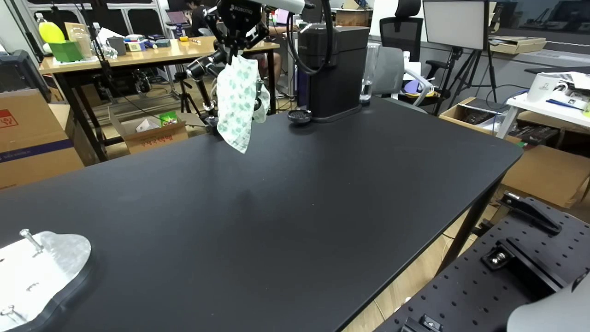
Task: Put the cloth on the black rod
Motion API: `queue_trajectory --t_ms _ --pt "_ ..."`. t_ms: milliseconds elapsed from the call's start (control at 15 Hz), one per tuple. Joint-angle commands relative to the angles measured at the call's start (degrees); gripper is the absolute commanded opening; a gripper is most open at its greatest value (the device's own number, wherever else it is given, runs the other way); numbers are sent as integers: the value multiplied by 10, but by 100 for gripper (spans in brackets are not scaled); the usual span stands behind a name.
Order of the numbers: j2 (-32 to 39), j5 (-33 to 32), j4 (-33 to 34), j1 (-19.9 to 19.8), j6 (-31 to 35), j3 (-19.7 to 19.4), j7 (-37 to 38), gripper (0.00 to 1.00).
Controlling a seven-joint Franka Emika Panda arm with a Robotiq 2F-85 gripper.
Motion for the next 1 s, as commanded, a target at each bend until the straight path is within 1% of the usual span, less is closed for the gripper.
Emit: queue_trajectory --t_ms 0,200,267,333,467,533,933 --pt "-8 -4 -7 -5 -9 -10 31 0" --pt "-4 -1 -10 -9 -10 -15 34 0" --pt "-3 -1 -10 -10 -13 -16 35 26" --pt "-2 0 -10 -11 -14 -16 36 27" --pt "-2 2 -11 -12 -16 -17 36 40" --pt "-3 4 -11 -13 -17 -17 36 48" --pt "-21 18 -14 -14 -24 -13 28 88"
